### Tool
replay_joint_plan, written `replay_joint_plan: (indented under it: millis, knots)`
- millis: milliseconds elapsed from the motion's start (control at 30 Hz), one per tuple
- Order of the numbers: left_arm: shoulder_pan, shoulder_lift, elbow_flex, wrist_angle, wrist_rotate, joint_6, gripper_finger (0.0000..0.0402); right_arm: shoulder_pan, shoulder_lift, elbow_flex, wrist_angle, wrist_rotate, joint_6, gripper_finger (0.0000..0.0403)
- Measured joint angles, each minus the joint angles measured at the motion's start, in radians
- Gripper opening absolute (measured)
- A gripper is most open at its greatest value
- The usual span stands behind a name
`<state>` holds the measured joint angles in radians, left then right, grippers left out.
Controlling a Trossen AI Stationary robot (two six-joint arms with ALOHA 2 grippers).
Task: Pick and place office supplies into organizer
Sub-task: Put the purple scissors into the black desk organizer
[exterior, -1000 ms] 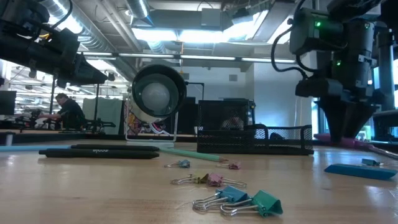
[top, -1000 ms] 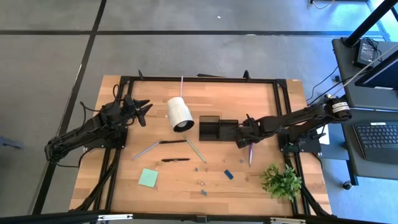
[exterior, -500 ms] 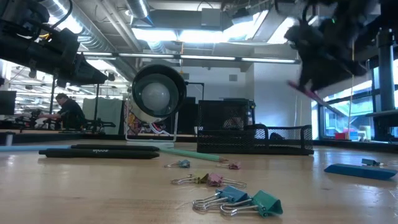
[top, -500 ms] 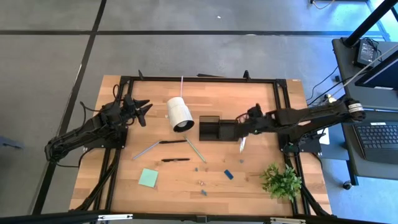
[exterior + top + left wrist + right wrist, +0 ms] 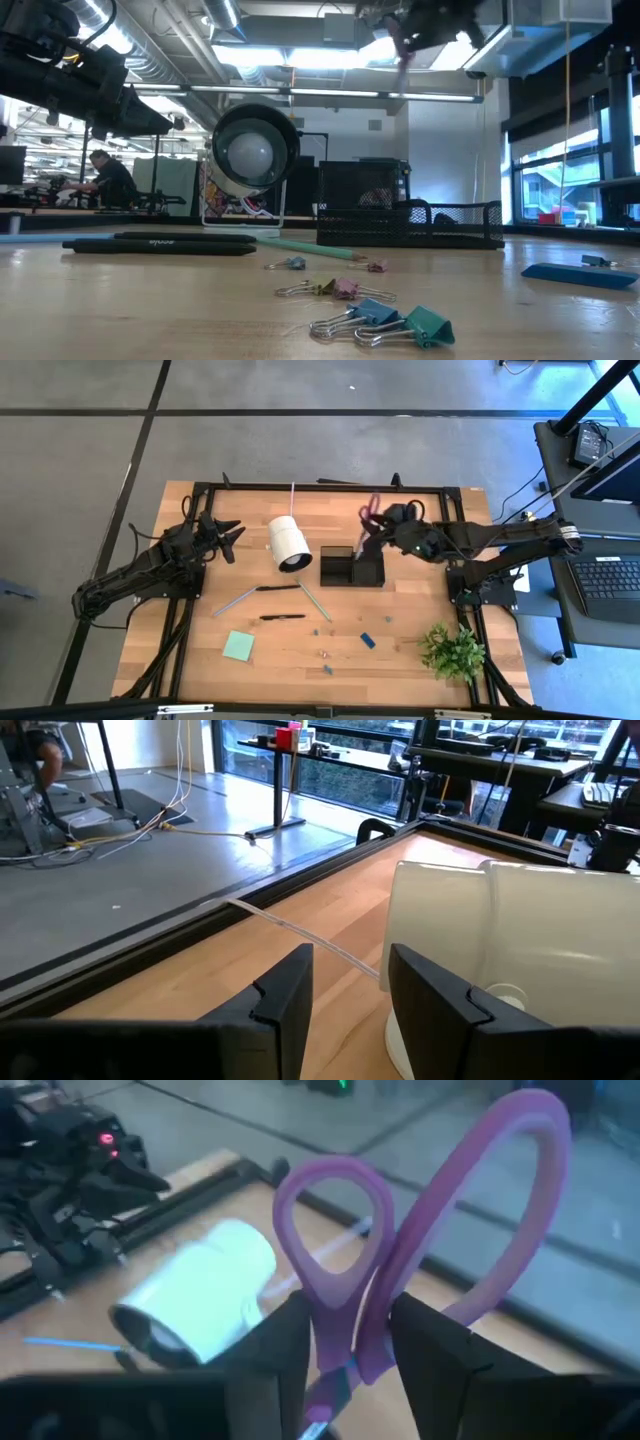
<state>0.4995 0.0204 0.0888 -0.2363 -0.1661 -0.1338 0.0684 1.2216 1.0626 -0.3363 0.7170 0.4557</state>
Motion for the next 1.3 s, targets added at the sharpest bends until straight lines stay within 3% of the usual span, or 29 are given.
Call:
replay_joint_plan:
  millis: [133,567,1300]
  knots:
    - [0.000,0.000,0.000,0.000,0.000,-0.001,0.0127,-0.022,0.074,0.000,0.112,0.000,-0.119,0.0131]
    - [0.000,0.000,0.000,0.000,0.000,0.006,0.0127,-0.034,0.320,0.000,0.311,-0.003,-0.236,0.0131]
    - [0.000,0.000,0.000,0.000,0.000,0.009,0.0127,0.005,0.469,0.000,0.285,-0.003,-0.283,0.0131]
